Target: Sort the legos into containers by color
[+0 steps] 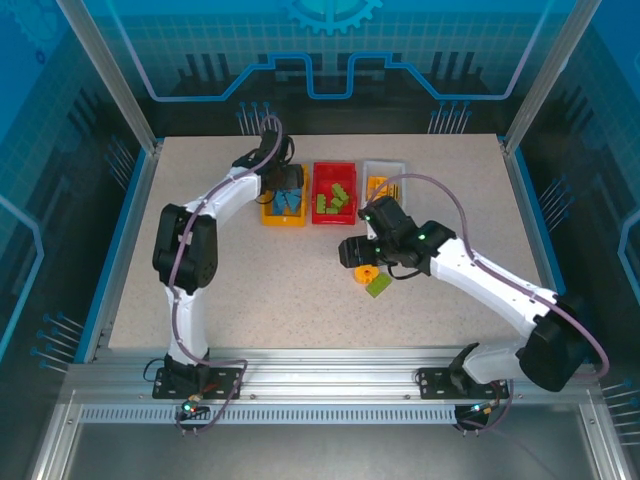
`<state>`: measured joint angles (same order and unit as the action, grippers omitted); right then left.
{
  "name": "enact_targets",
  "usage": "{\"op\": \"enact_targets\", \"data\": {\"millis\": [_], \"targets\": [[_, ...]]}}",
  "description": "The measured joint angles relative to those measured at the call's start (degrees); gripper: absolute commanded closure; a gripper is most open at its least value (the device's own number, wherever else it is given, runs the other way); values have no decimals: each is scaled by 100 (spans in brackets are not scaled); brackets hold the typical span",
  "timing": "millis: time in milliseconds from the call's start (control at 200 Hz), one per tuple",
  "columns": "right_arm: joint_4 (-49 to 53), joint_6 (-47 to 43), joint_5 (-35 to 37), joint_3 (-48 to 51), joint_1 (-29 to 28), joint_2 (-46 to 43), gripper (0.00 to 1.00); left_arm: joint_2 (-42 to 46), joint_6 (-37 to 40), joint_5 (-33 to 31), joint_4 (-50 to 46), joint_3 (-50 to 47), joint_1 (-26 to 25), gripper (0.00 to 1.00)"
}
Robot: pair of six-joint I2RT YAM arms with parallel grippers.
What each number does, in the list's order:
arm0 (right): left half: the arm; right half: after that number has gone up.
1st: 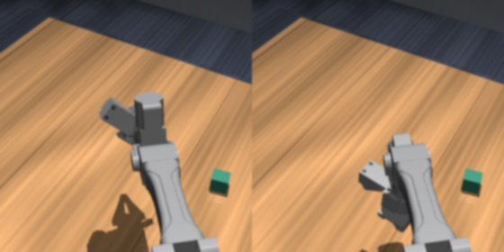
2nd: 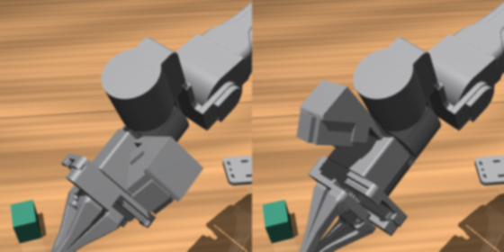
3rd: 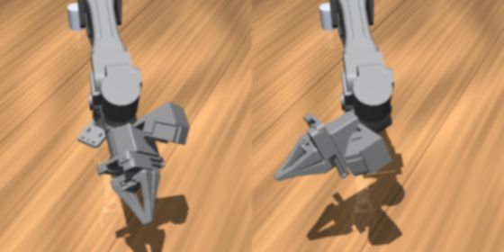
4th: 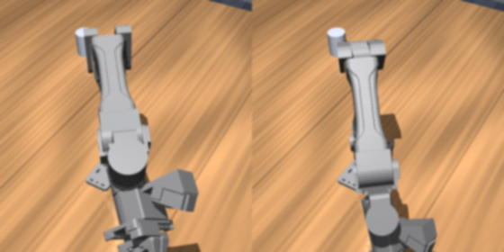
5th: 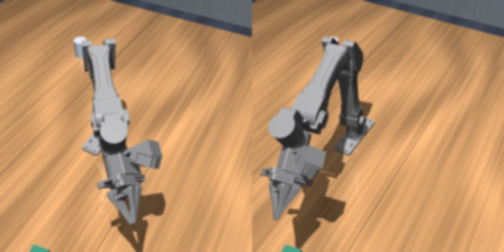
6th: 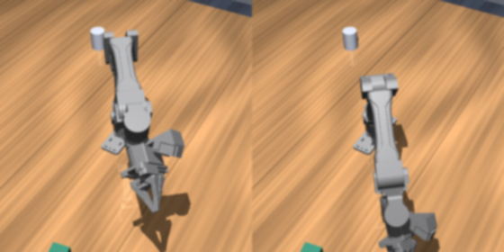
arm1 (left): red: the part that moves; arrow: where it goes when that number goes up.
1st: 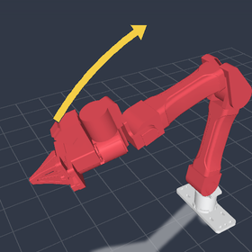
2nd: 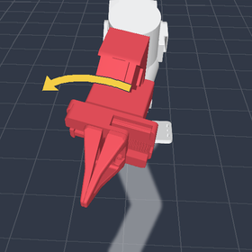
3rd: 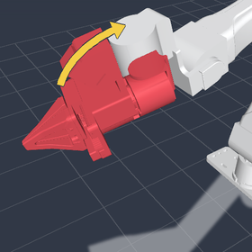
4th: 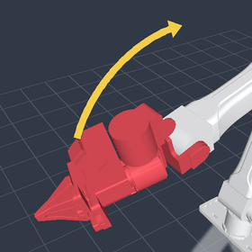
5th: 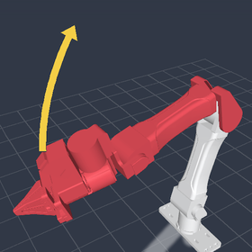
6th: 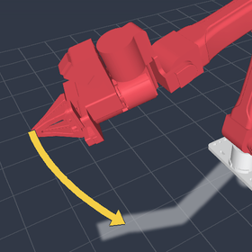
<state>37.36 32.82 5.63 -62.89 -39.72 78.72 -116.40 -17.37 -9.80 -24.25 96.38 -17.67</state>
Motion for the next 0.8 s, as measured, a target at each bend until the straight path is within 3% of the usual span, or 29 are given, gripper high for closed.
{"op": "enact_targets", "data": {"millis": [240,470,800], "targets": [[415,63,299,-20,0,1222,9,2124,-348,299,192,-922,-584,28],[490,61,459,-238,2,1923,10,4360,-1016,560,498,-2686,-1316,27],[455,55,634,-367,7,2304,16,5670,-1580,562,72,-3917,-1563,27]]}}
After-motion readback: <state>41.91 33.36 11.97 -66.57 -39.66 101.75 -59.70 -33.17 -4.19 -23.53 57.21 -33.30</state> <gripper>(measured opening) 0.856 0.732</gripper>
